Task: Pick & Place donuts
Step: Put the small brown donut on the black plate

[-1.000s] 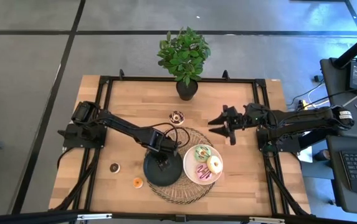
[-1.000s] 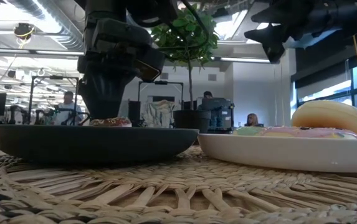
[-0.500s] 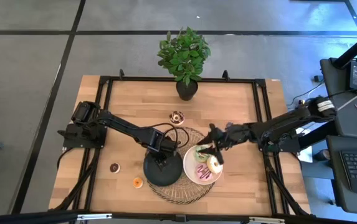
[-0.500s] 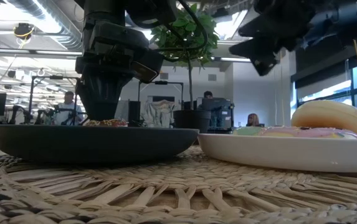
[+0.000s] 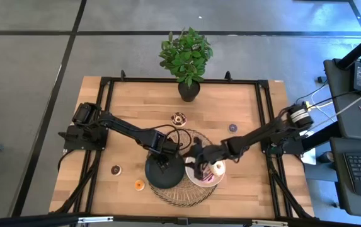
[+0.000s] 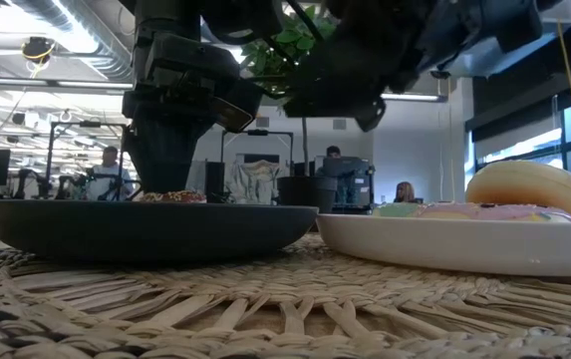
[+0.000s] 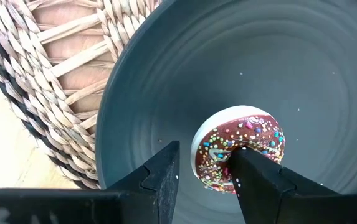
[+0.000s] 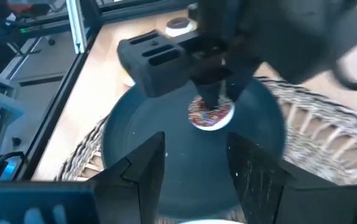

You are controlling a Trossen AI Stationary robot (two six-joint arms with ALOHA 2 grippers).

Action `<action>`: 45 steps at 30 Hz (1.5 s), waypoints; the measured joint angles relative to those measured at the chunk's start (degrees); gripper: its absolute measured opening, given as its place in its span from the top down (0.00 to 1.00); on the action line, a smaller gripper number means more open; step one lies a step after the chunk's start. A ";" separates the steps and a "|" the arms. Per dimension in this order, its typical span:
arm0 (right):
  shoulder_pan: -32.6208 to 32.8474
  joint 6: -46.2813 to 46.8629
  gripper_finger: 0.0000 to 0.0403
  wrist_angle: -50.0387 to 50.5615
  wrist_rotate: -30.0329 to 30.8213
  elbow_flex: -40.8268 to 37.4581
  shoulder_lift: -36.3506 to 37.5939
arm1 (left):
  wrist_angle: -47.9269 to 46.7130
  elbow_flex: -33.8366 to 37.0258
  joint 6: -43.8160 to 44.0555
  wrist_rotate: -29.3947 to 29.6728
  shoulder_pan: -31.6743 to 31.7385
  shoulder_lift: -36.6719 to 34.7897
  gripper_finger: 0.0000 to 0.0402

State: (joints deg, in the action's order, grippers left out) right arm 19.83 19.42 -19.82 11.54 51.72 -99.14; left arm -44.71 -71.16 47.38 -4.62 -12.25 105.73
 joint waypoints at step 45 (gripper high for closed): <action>6.65 5.82 0.57 -12.80 22.67 9.28 -19.93 | 0.88 -0.07 -0.11 1.44 0.00 -0.02 0.67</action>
State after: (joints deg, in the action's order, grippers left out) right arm 26.48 25.24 -32.63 34.21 61.00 -119.07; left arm -43.83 -71.22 47.27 -3.18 -12.25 105.71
